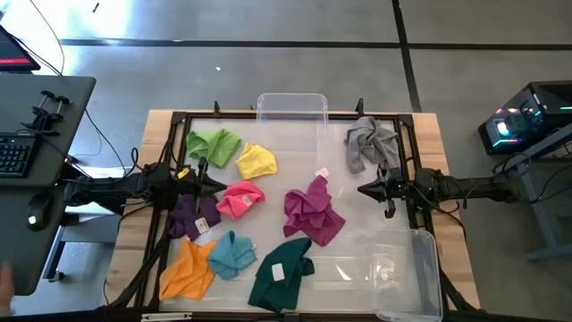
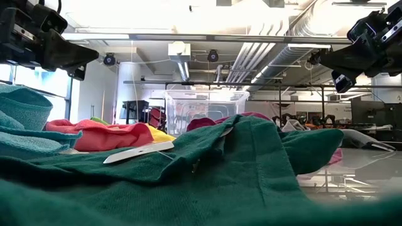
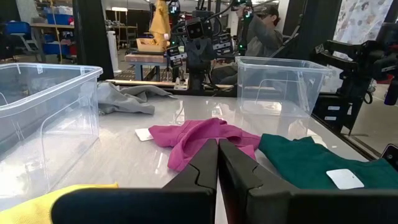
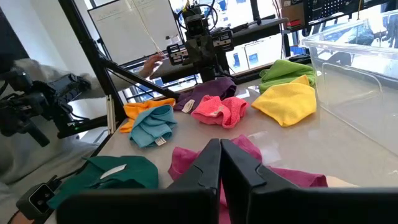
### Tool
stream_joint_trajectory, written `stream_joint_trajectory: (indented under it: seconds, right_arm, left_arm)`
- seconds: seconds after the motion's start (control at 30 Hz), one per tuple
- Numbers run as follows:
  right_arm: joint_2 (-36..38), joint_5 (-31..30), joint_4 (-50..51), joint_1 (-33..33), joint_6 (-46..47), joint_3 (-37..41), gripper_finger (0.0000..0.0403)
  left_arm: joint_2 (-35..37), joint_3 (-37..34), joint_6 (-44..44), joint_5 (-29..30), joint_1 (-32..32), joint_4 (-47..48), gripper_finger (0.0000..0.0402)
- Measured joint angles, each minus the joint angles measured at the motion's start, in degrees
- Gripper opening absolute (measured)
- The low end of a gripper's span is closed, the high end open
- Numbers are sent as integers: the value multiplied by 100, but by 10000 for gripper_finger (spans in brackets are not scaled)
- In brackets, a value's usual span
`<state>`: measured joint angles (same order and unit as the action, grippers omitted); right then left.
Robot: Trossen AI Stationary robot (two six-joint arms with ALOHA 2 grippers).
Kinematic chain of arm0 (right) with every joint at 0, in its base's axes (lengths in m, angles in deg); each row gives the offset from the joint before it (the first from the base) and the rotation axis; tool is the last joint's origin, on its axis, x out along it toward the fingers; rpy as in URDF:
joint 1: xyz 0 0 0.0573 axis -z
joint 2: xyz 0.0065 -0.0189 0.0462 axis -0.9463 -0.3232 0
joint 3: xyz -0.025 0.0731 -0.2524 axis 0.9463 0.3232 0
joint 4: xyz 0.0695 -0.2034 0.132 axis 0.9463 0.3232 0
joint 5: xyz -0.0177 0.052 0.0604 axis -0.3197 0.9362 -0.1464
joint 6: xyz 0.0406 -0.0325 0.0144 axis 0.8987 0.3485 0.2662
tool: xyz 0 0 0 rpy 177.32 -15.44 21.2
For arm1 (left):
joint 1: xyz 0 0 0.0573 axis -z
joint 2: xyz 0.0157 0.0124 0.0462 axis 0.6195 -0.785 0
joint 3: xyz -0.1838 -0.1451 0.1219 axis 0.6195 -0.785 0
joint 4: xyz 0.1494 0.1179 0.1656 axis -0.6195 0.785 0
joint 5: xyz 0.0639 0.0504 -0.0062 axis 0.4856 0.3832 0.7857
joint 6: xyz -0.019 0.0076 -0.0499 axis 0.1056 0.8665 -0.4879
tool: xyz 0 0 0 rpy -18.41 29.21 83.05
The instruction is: Sort towels by color in basket
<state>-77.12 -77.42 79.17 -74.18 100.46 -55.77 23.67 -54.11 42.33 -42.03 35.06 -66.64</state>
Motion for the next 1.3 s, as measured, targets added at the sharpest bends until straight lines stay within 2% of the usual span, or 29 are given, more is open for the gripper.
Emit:
stream_joint_trajectory:
  seconds: [1.1,1.2,1.3]
  right_arm:
    - [-2,-7,0,-1,-2,1,2]
    - [-2,-143,-2,1,0,1,2]
    - [-2,-751,-218,1,355,-1,2]
  left_arm:
    - [-1,1,0,0,1,2,1]
    - [-1,1,0,0,0,2,1]
    - [0,1,0,0,0,0,1]
